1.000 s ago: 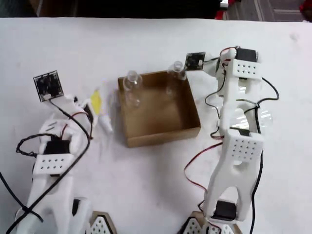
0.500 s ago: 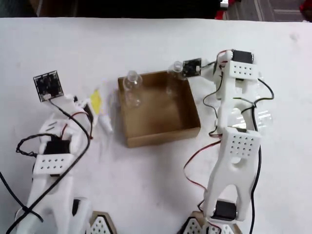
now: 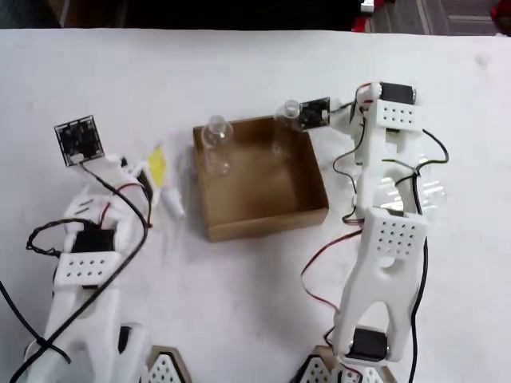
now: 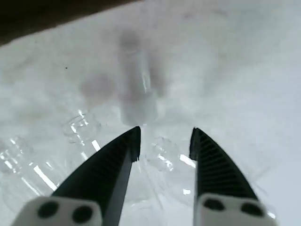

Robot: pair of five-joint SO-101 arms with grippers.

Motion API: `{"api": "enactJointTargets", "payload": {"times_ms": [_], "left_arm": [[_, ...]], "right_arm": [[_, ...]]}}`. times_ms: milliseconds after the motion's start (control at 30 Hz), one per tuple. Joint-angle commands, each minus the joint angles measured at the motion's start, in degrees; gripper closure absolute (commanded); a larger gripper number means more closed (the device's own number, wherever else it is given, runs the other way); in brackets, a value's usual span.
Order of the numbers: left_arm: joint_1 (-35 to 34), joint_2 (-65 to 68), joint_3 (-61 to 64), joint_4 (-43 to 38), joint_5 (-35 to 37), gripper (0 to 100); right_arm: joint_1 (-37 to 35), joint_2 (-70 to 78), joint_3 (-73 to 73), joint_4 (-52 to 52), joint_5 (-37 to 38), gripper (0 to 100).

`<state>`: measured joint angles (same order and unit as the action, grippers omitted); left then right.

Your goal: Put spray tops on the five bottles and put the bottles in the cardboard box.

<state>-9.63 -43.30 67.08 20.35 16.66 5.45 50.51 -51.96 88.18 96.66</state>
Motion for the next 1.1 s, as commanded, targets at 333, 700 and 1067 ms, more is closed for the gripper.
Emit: {"api": "enactJointTargets", "payload": {"times_ms": [333, 700, 1067], "left_arm": [[-0.6, -0.3, -0.8, -1.4, 0.3, 77], [-0.6, -0.3, -0.8, -1.5, 0.3, 77], [-0.6, -0.3, -0.9, -1.5, 0.3, 77]], "right_arm": [[0.3, -0.7, -15.3, 6.4, 6.5, 75.6], [5.1, 1.2, -14.2, 8.1, 13.9, 75.5], [5.1, 4.4, -13.4, 7.9, 13.9, 75.5]]}}
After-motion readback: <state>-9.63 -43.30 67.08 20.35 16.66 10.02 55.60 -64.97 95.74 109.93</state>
